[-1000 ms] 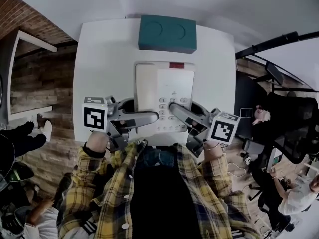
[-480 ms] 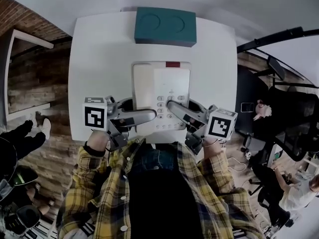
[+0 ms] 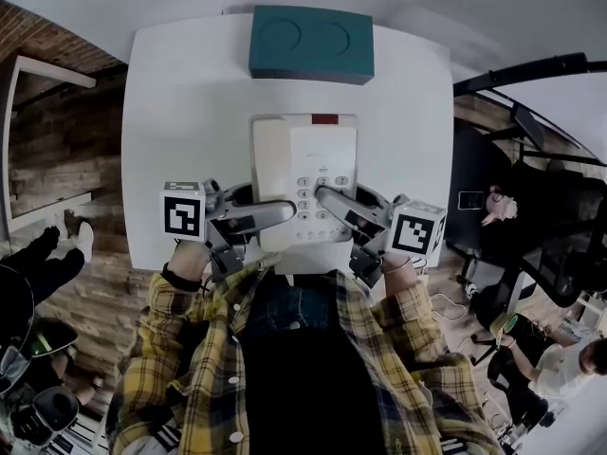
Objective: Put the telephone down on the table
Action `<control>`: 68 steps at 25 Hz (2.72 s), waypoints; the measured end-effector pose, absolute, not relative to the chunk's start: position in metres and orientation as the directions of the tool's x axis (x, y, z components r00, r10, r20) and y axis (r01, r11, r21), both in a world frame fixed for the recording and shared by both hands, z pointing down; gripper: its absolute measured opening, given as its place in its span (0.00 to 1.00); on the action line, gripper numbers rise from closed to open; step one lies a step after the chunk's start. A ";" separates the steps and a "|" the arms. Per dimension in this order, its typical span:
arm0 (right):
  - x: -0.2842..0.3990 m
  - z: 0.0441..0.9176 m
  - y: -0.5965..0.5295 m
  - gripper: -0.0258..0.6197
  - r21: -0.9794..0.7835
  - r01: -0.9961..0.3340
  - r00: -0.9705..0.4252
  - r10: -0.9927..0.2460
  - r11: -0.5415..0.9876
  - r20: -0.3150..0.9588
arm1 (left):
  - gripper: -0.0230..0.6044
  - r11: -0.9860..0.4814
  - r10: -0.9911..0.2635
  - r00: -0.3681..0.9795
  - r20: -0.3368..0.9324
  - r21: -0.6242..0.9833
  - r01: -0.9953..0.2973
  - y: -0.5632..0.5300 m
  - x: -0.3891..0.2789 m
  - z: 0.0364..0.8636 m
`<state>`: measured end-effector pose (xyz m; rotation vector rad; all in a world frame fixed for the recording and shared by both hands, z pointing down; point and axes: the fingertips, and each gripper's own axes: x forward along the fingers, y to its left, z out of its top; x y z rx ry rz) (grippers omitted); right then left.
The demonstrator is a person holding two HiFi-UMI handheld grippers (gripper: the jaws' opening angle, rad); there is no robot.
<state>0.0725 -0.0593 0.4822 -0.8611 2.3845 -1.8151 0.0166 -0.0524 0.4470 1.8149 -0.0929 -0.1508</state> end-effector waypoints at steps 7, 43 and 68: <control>0.081 0.507 -0.065 0.45 -0.879 -0.463 -0.823 -0.423 0.115 0.378 | 0.67 -0.203 -0.146 0.988 -0.046 0.979 0.015 -0.061 0.021 0.467; 0.085 0.558 -0.087 0.46 -0.904 -0.426 -0.821 -0.434 0.032 0.371 | 0.68 -0.072 -0.093 0.994 0.057 0.995 -0.064 -0.081 0.030 0.526; 0.090 0.566 -0.090 0.46 -0.844 -0.533 -0.779 -0.425 0.061 0.462 | 0.70 -0.065 -0.092 0.958 0.272 0.958 -0.279 -0.082 0.018 0.544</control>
